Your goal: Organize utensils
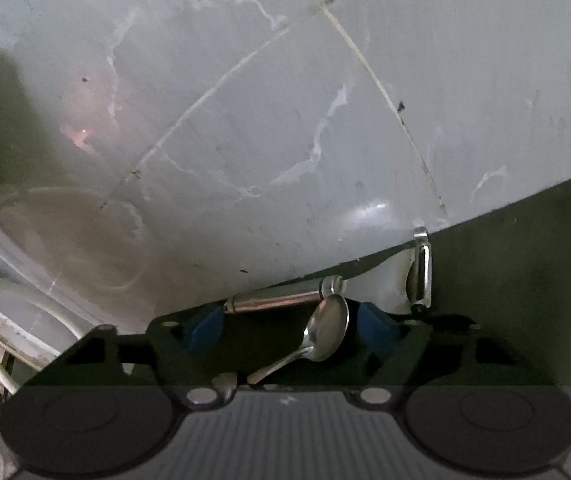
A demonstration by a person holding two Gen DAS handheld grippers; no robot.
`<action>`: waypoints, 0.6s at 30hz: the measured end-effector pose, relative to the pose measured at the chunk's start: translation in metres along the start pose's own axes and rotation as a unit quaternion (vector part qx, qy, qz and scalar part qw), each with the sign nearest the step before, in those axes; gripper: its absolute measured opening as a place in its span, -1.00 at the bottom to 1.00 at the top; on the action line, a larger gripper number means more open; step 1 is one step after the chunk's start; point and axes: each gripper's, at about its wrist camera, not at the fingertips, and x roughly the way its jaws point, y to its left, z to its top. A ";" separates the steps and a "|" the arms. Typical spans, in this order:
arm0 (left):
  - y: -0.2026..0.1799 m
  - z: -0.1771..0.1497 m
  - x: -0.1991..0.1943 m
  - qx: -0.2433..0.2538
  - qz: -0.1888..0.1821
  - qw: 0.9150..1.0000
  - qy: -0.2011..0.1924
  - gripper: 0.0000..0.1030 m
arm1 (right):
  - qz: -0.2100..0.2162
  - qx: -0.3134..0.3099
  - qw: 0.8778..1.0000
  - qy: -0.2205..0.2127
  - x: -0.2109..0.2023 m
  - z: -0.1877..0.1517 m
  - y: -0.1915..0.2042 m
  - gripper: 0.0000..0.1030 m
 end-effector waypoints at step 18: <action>0.003 -0.006 -0.002 0.005 -0.008 1.000 -0.011 0.48 | -0.036 -0.045 0.991 -0.124 -0.086 -0.022 0.038 -0.98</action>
